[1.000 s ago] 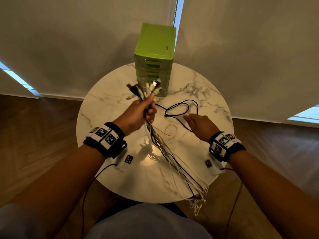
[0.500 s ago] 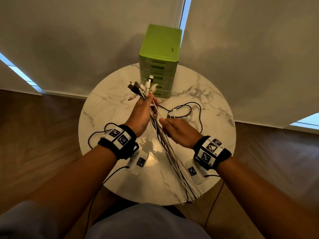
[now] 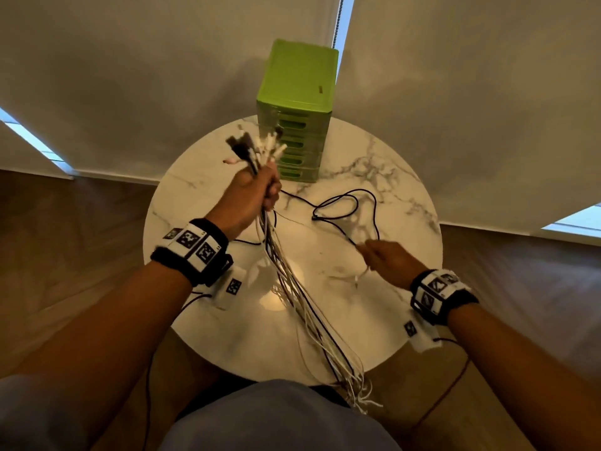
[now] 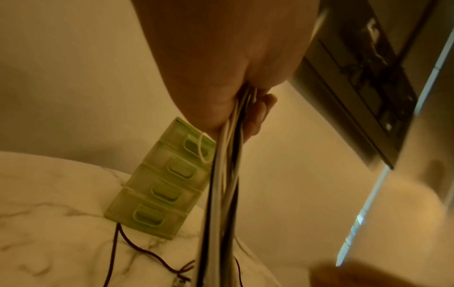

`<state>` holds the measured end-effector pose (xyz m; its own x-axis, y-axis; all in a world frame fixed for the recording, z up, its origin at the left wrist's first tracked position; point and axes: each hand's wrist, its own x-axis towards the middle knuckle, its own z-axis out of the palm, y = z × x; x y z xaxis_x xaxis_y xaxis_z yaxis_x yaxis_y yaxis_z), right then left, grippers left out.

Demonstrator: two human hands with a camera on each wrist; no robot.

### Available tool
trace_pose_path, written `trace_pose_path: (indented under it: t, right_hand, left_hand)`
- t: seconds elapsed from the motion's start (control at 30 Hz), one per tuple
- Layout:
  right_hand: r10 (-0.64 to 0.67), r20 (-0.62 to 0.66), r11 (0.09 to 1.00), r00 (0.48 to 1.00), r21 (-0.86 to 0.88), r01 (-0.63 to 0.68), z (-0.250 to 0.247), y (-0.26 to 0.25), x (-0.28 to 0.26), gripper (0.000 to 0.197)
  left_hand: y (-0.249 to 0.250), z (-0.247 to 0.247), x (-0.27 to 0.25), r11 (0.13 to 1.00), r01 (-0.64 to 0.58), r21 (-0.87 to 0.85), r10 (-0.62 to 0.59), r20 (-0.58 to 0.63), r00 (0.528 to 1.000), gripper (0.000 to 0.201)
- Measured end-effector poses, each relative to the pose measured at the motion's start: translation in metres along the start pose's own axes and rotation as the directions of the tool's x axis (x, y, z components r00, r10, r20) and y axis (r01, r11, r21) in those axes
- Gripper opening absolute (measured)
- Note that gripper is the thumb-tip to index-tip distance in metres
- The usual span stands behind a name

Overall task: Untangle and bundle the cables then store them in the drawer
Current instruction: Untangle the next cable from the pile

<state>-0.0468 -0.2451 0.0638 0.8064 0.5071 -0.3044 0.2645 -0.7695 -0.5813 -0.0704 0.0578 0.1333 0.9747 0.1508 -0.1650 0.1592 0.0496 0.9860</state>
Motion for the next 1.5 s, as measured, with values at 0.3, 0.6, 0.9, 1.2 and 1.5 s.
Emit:
trace_pose_path:
  t: [0.3, 0.6, 0.9, 1.2, 1.5]
  right_hand:
    - [-0.298, -0.207, 0.930, 0.932, 0.156, 0.332, -0.037, -0.097, 0.023, 0.031]
    - [-0.084, -0.030, 0.952, 0.996, 0.292, 0.089, -0.021, -0.051, -0.024, 0.031]
    - [-0.170, -0.098, 0.979, 0.981, 0.099, 0.179, -0.010, -0.078, -0.006, 0.024]
    - [-0.070, 0.092, 0.997, 0.993, -0.036, 0.074, 0.003, -0.034, 0.002, 0.024]
    - [-0.079, 0.031, 0.994, 0.996, 0.072, 0.077, 0.014, -0.009, -0.022, 0.029]
  left_hand:
    - [-0.015, 0.060, -0.008, 0.986, 0.165, 0.031, -0.168, 0.201, 0.965, 0.043]
    - [-0.002, 0.095, 0.011, 0.965, 0.199, -0.169, -0.174, 0.150, 0.973, 0.029]
    - [-0.017, 0.081, -0.010, 0.970, -0.003, 0.242, -0.064, 0.269, 0.961, 0.029]
    - [-0.011, 0.020, 0.010, 0.998, 0.058, -0.026, -0.060, -0.088, 0.994, 0.022]
    - [-0.027, 0.012, 0.012, 0.999, -0.021, 0.040, 0.025, -0.093, 0.995, 0.013]
